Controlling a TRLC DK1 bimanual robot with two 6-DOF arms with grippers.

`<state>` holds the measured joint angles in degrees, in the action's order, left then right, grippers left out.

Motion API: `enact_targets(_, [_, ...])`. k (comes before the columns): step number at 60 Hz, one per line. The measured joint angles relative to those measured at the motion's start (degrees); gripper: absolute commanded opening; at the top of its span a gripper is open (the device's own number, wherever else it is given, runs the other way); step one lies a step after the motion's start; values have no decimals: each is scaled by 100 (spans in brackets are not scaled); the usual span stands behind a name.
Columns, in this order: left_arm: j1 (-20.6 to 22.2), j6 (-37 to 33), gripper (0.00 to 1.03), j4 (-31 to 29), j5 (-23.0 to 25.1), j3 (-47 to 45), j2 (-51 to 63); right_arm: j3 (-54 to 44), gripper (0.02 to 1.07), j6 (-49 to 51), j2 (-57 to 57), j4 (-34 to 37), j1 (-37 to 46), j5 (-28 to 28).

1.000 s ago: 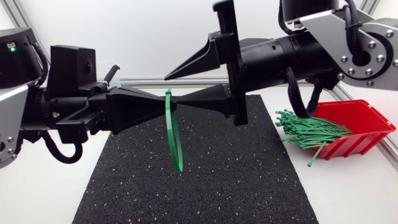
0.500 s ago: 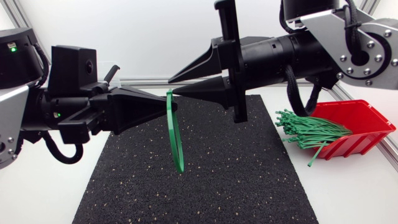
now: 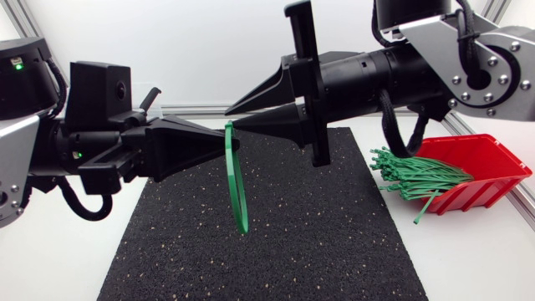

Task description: Take a green cable tie from the red box, thread the tail through the head to close it, then place it in the transparent bin on the left.

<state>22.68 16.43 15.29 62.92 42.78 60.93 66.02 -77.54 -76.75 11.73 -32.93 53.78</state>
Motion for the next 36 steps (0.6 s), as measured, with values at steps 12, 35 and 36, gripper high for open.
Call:
enact_targets(12, [35, 0, 3, 0, -2, 0, 35, -2, 8, 0, 0, 2, -39, -2])
enact_targets(35, [37, -15, 3, -2, -72, 0, 37, -2, 8, 2, -114, -107, 13, 15])
enact_targets(36, [37, -15, 3, -4, -87, 0, 37, -2, 8, 2, -144, -127, 22, 26])
